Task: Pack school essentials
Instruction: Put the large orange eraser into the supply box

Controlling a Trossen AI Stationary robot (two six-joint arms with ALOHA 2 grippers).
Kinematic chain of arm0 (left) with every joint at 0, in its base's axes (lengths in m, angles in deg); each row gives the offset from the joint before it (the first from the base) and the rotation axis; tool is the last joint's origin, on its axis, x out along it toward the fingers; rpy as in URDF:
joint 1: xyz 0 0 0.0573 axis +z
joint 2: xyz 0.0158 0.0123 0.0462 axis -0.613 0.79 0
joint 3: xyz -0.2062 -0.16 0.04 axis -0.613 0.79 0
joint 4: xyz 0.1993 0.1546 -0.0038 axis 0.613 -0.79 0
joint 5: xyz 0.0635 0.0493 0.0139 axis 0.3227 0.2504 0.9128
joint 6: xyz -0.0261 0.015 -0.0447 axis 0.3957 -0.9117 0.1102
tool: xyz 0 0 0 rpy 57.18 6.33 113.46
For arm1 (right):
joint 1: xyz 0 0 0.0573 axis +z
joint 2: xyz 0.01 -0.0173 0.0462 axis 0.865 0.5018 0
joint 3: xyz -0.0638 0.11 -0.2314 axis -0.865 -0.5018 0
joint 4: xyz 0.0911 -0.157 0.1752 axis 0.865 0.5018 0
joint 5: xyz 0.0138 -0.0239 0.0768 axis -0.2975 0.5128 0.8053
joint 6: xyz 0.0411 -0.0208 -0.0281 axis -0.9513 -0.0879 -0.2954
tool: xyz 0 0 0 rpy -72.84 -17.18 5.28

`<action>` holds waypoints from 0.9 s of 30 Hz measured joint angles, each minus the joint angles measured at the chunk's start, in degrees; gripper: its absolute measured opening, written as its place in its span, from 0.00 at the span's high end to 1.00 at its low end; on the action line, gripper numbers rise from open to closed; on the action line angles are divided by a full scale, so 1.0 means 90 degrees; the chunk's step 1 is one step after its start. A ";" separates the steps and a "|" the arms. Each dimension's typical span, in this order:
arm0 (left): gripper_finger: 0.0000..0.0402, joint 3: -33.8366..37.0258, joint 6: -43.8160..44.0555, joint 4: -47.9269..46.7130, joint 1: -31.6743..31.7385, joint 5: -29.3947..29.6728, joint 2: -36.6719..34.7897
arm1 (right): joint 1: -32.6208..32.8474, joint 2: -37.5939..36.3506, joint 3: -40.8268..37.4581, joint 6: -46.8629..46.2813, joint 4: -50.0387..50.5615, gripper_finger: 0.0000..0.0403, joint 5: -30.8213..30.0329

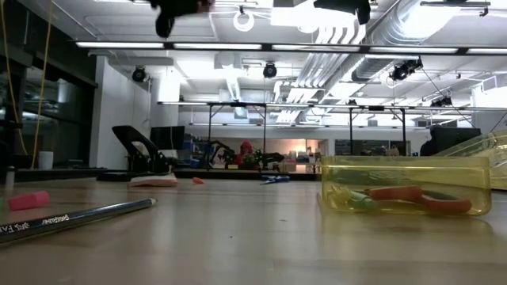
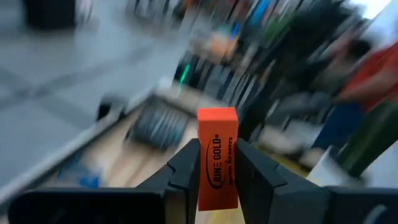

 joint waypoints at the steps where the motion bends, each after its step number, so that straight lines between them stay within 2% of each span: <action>1: 0.82 0.0168 0.0108 0.0455 -0.0052 -0.0002 -0.0189 | 0.0000 0.0000 0.0000 0.0000 0.0000 0.60 0.0000; 7: 0.82 0.1526 0.1044 0.2834 -0.0360 -0.0017 -0.0966 | 0.0000 0.0000 0.0000 0.0002 -0.0002 0.60 0.0002; 12: 0.82 0.2212 0.1442 0.4146 -0.0550 -0.0017 -0.1050 | 0.0000 0.0000 0.0000 0.0150 -0.0056 0.60 0.0002; 24: 0.82 0.2230 0.1454 0.4255 -0.0587 -0.0016 -0.1044 | 0.0009 0.0090 0.0000 0.0270 -0.0292 0.60 0.0057; 27: 0.82 0.2228 0.1705 0.4245 -0.0629 -0.0093 -0.0867 | 0.0099 0.0387 0.0000 0.0503 -0.0714 0.60 0.0365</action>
